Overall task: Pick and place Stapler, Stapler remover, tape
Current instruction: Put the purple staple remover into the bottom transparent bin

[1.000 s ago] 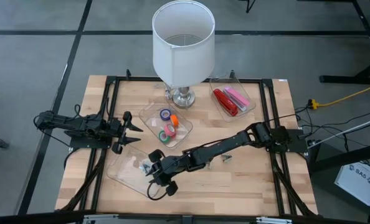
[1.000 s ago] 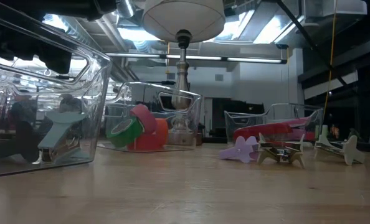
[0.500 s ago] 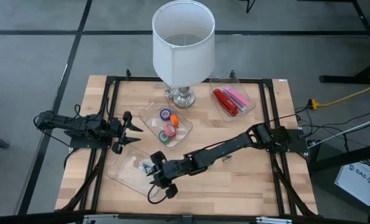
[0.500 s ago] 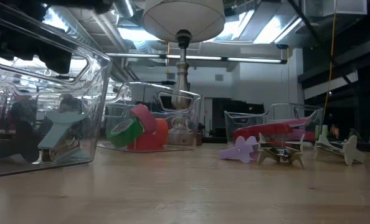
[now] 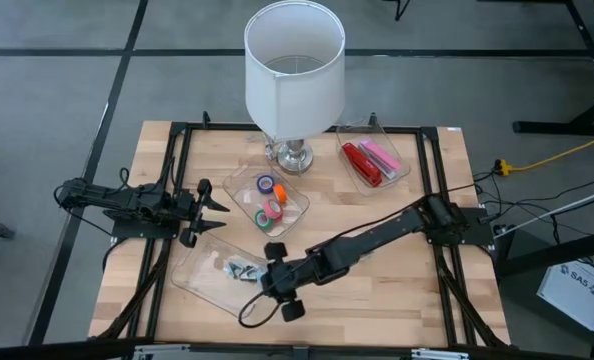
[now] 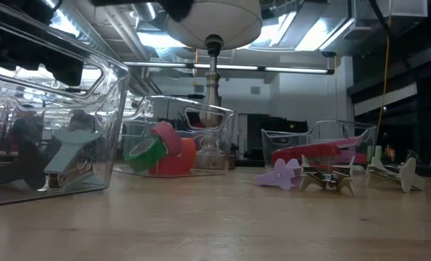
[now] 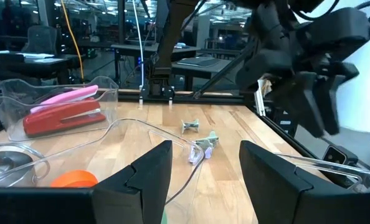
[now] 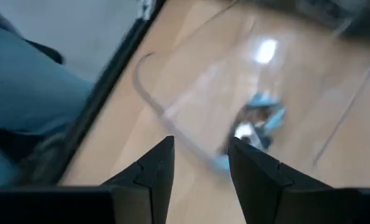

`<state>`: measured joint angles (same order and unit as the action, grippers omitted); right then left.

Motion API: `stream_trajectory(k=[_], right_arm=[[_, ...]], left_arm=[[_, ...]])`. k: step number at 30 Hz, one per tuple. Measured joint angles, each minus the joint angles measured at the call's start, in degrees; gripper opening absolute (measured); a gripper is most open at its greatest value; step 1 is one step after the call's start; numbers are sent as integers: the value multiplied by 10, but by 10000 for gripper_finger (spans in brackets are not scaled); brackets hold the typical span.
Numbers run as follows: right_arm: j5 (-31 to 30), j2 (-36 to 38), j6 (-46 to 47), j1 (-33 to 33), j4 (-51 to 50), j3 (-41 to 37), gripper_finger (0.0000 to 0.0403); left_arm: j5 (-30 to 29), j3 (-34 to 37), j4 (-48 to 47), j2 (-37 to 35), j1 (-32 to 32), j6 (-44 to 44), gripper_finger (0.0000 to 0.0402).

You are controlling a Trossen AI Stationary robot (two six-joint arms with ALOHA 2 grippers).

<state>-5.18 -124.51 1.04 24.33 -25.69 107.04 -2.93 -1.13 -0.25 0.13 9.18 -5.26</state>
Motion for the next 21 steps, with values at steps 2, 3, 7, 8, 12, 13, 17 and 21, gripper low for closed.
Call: stream_trajectory(k=[2, 3, 7, 8, 12, 13, 17, 21], right_arm=[[17, 8, 36, 2, -29, 0, 152], [22, 13, 57, 3, -49, 0, 152], [22, 25, 146, 7, -135, 0, 152], [18, 28, 167, 7, -155, 0, 152], [-40, 33, 240, 7, -236, 0, 152], [-62, 33, 254, 7, -254, 0, 152], [-116, 33, 338, 3, -311, -3, 152], [-117, 33, 446, -11, -344, -22, 152]], left_arm=[[0, 0, 0, 0, 0, 0, 185], [0, 0, 0, 0, 0, 0, 185], [0, 0, 0, 0, 0, 0, 185], [0, 0, 0, 0, 0, 0, 185], [0, 0, 0, 0, 0, 0, 185], [0, 0, 0, 0, 0, 0, 185], [0, 0, 0, 0, 0, 0, 185], [0, 0, 0, 0, 0, 0, 185]])
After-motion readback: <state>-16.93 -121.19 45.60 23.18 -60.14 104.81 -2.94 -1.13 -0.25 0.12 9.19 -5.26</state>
